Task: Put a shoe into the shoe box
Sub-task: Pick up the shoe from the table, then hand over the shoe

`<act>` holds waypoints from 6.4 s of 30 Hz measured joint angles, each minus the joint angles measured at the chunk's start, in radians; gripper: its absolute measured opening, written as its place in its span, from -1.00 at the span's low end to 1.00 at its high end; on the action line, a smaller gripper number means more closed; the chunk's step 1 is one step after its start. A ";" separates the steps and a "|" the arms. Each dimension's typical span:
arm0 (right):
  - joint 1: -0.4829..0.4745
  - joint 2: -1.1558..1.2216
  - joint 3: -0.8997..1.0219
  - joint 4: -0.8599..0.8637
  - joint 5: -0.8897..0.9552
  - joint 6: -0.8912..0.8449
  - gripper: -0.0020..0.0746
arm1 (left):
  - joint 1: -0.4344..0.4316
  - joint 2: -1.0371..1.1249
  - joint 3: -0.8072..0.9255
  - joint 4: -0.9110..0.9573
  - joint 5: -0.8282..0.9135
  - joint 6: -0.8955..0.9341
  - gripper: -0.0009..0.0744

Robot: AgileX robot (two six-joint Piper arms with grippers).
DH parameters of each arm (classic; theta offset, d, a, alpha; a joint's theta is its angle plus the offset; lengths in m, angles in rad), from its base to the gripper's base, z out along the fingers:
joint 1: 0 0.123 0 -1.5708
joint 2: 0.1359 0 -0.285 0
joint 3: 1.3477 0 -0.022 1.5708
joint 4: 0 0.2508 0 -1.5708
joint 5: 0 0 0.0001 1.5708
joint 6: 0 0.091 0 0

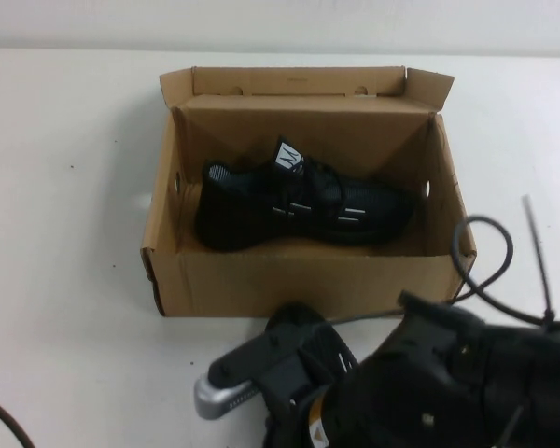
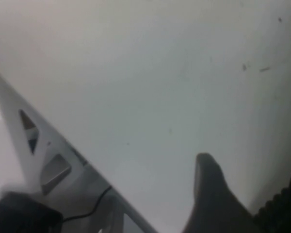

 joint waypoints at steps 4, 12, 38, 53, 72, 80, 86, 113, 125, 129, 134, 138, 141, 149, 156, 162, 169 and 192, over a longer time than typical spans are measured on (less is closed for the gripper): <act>0.000 -0.028 -0.081 -0.062 0.099 0.087 -0.14 | 0.000 0.000 0.000 0.000 0.000 0.000 -0.98; 0.000 -0.035 -0.144 -0.245 0.265 0.272 -0.14 | 0.000 0.000 0.000 0.000 0.000 0.000 -0.98; 0.000 -0.003 -0.146 -0.216 0.281 0.309 -0.14 | 0.000 0.000 0.000 0.000 0.006 0.000 -0.98; 0.002 -0.128 -0.108 -0.216 0.268 0.374 -0.14 | 0.000 0.000 0.000 -0.002 0.008 0.000 -0.98; 0.003 -0.110 0.020 -0.215 0.089 0.413 -0.14 | 0.000 0.000 0.000 -0.002 0.016 0.000 -0.98; 0.003 -0.024 0.020 -0.201 0.074 0.413 -0.14 | 0.000 0.000 0.000 -0.002 0.016 0.000 -0.98; 0.003 0.061 0.020 -0.221 0.044 0.413 -0.15 | 0.000 0.000 0.000 -0.002 0.016 0.000 -0.98; 0.004 -0.291 0.022 -0.413 0.252 -0.073 -0.92 | 0.000 0.000 0.000 -0.179 0.052 0.042 -0.98; 0.004 -0.410 0.024 -0.635 0.266 -0.433 -0.92 | 0.000 0.090 0.000 -0.439 0.058 0.269 -0.98; 0.004 -0.412 0.024 -0.663 0.276 -0.488 -0.92 | 0.000 0.205 0.000 -0.632 0.087 0.420 -0.98; 0.004 -0.417 0.024 -0.707 0.303 -0.496 -0.92 | 0.000 0.348 0.000 -0.890 0.103 0.623 -0.98; 0.004 -0.417 0.024 -0.709 0.329 -0.496 -0.92 | 0.000 0.465 0.000 -1.074 0.114 0.757 -0.98; 0.004 -0.417 0.024 -0.709 0.347 -0.496 -0.92 | 0.000 0.533 0.000 -1.174 0.092 0.840 -0.98; 0.004 -0.417 0.024 -0.709 0.395 -0.496 -0.92 | 0.000 0.642 -0.001 -1.296 0.071 0.932 -0.72; 0.004 -0.441 0.024 -0.714 0.402 -0.496 -0.92 | 0.000 0.659 -0.001 -1.312 0.058 0.889 0.63; 0.004 -0.471 0.009 -0.714 0.375 -0.498 -0.92 | 0.000 0.679 -0.001 -1.356 0.053 0.889 0.80; 0.004 -0.479 -0.005 -0.707 0.334 -0.502 -0.92 | 0.000 0.741 -0.001 -1.467 0.095 0.933 0.80; 0.004 -0.479 -0.005 -0.670 0.325 -0.502 -0.93 | -0.100 0.878 -0.032 -1.527 0.088 1.105 -0.63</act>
